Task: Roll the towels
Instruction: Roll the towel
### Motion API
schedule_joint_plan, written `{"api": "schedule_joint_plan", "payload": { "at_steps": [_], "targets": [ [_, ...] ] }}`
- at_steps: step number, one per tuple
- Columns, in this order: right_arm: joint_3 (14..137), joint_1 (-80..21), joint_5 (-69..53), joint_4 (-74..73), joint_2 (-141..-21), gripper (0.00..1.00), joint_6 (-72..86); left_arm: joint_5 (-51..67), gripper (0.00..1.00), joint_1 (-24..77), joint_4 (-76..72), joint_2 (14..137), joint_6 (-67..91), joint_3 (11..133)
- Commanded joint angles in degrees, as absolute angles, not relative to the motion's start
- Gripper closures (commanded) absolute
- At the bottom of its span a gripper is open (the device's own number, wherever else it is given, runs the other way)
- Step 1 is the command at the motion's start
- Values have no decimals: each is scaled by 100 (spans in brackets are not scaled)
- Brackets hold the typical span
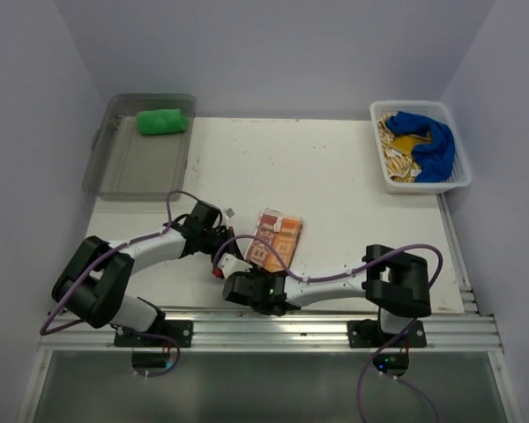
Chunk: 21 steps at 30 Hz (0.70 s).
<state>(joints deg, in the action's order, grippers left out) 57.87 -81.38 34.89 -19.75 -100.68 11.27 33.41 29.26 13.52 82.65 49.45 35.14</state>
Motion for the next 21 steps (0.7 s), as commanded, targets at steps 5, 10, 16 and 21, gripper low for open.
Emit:
{"api": "schedule_joint_plan", "payload": {
  "at_steps": [5, 10, 16, 21],
  "targets": [
    [5634, -8165, 4078, -1415, -10116, 88, 1081, 3612, 100, 2857, 1318, 8288, 5106, 3568],
    [5678, -8165, 3763, -1389, -9967, 100, 897, 3508, 100, 2830, 1441, 8200, 5054, 3594],
    [5730, -7964, 2902, -1547, -9431, 100, 905, 3139, 48, 2804, 1809, 7910, 4844, 3919],
    [5818, -7445, 1621, -1784, -9088, 100, 1010, 2997, 39, 2602, 2188, 7717, 4580, 4280]
  ]
}}
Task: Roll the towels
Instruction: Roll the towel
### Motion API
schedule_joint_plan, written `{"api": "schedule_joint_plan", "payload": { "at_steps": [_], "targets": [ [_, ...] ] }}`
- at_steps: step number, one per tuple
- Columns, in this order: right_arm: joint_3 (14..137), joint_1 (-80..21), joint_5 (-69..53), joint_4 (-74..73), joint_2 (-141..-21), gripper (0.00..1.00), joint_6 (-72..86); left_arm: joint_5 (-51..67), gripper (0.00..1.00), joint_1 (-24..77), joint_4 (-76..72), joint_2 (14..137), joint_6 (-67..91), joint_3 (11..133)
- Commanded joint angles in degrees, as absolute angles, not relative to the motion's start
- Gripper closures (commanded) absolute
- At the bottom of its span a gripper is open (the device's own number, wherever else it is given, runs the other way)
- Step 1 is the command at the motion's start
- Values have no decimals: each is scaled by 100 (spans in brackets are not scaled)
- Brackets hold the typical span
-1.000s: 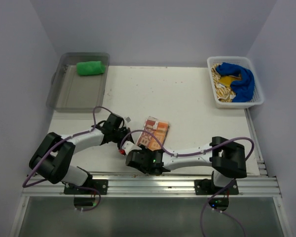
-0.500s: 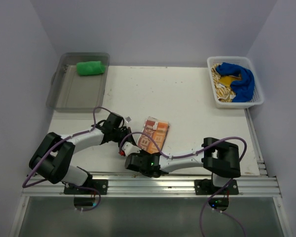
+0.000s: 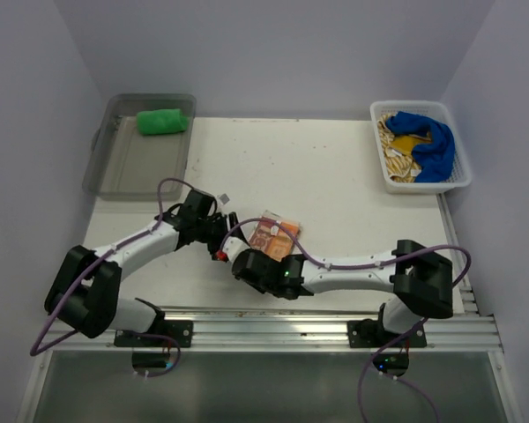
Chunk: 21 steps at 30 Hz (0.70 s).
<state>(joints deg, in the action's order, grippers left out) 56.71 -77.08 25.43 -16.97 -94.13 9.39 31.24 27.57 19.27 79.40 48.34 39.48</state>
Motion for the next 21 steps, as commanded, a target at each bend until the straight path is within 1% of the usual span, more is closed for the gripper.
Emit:
{"api": "schedule_joint_plan", "payload": {
  "at_steps": [1, 3, 7, 10, 13, 15, 16, 17, 18, 19, 21],
  "targets": [
    [5836, -7357, 1391, -1810, -9027, 100, 1011, 3006, 39, 2471, 2293, 7682, 4492, 4306],
    [5897, -7120, 795, -1872, -9009, 100, 1046, 3015, 39, 2312, 2364, 7629, 4413, 4298],
    [6047, -6812, 20, -2004, -9131, 100, 1046, 2875, 39, 1970, 2548, 7366, 4298, 4254],
    [6126, -6601, -612, -2013, -9228, 100, 1072, 2672, 39, 1951, 2645, 7216, 4289, 4245],
    [6240, -6338, -1027, -2013, -9351, 100, 1116, 2610, 44, 1960, 2576, 6997, 4263, 4087],
    [6380, -6170, -1379, -2109, -9491, 100, 1090, 2698, 57, 1960, 2470, 6926, 4254, 3885],
    [6442, -6109, -1493, -2179, -9553, 100, 1003, 2742, 66, 1960, 2383, 6847, 4245, 3815],
    [6503, -6021, -1668, -2310, -9615, 100, 976, 2768, 80, 1960, 2356, 6812, 4236, 3710],
    [6617, -5960, -1783, -2364, -9720, 100, 949, 2769, 85, 1960, 2347, 6759, 4219, 3674],
    [6670, -5907, -1889, -2425, -9790, 100, 888, 2734, 93, 1960, 2373, 6672, 4193, 3648],
    [6845, -5757, -2187, -2583, -9948, 100, 818, 2664, 99, 1960, 2443, 6575, 4149, 3604]
  ]
}}
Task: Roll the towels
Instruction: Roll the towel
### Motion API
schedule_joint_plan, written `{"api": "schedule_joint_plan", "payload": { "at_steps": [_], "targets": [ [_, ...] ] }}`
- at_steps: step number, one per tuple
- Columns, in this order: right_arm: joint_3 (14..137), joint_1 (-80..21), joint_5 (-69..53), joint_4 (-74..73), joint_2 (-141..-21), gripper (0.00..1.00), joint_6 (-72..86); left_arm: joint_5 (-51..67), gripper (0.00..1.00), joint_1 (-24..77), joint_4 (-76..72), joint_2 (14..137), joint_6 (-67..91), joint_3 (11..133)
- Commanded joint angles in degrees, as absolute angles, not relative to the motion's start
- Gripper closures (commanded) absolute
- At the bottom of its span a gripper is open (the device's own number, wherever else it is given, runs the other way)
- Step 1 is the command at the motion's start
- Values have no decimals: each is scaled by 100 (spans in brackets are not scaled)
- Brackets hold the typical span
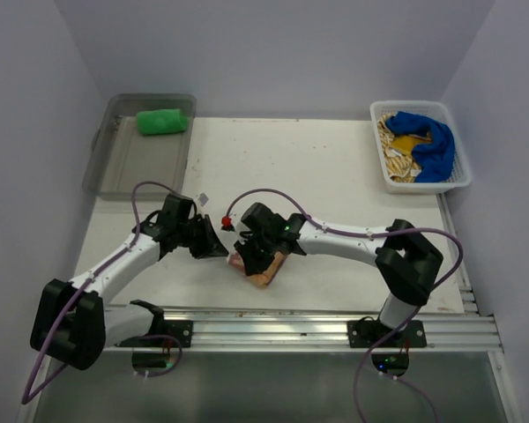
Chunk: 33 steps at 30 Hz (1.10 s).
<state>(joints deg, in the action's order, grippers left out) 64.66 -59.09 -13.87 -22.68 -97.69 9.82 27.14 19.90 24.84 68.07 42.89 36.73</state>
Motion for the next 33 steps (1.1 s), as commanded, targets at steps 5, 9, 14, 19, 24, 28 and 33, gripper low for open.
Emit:
{"api": "schedule_joint_plan", "payload": {
  "at_steps": [5, 9, 14, 19, 24, 28, 33],
  "targets": [
    [7101, -5476, -2592, -2830, -10291, 100, 703, 2496, 100, 1969, 2567, 6161, 4122, 3446],
    [7172, -5335, -2856, -2900, -10538, 100, 668, 2645, 100, 1969, 2426, 6082, 4017, 3331],
    [7216, -5195, -3014, -2883, -10678, 100, 686, 3154, 100, 1969, 2110, 6134, 3859, 3138],
    [7286, -5159, -3015, -2935, -10801, 100, 668, 3839, 100, 1995, 1513, 6398, 3858, 2936],
    [7391, -5150, -2988, -2979, -10907, 100, 668, 3981, 100, 2021, 1073, 6556, 3964, 2883],
    [7400, -5150, -3015, -2979, -10960, 100, 642, 3947, 100, 2039, 1046, 6732, 3894, 3023],
    [7374, -5142, -2988, -2980, -10969, 100, 642, 3929, 100, 2048, 1099, 6829, 3806, 3103]
  ]
}}
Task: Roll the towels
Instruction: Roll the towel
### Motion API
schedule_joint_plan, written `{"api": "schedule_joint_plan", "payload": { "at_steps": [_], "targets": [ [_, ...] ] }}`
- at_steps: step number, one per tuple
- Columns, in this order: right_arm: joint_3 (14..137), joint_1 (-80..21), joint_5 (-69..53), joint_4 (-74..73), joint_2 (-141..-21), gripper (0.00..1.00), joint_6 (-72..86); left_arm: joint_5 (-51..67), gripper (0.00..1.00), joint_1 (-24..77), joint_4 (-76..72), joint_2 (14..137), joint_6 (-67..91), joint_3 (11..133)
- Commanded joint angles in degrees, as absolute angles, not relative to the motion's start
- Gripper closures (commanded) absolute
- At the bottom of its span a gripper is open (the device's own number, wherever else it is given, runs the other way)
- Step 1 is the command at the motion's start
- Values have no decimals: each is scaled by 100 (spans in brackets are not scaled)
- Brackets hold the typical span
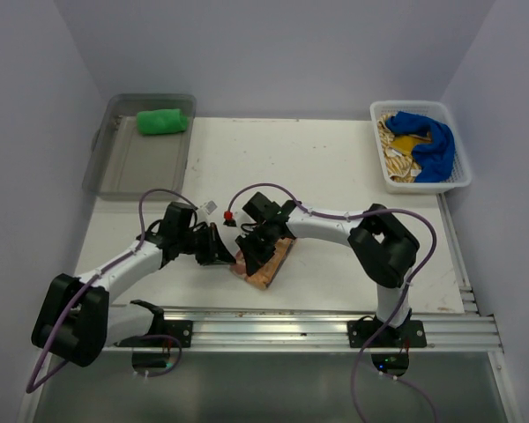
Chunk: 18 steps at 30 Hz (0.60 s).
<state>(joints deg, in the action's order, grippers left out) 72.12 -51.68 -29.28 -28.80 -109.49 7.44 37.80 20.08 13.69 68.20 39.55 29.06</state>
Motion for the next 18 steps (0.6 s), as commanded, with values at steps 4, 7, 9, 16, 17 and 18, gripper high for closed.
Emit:
{"api": "schedule_joint_plan", "payload": {
  "at_steps": [4, 7, 9, 16, 17, 18],
  "targets": [
    [7400, -5142, -2997, -2971, -10978, 100, 642, 3736, 100, 2048, 1195, 7057, 3762, 3155],
    [7409, -5142, -3059, -2979, -10986, 100, 650, 3613, 100, 2048, 950, 7128, 3876, 3041],
    [7409, -5142, -3024, -2979, -10969, 100, 642, 3534, 100, 2048, 862, 7207, 3876, 3041],
    [7383, -5133, -2751, -3146, -10732, 92, 589, 3349, 100, 2048, 598, 7857, 3788, 3182],
    [7383, -5142, -2725, -3233, -10697, 86, 563, 3331, 100, 2048, 598, 7901, 3771, 3190],
    [7374, -5142, -2655, -3278, -10618, 78, 545, 3314, 100, 2048, 598, 7980, 3744, 3190]
  ]
}}
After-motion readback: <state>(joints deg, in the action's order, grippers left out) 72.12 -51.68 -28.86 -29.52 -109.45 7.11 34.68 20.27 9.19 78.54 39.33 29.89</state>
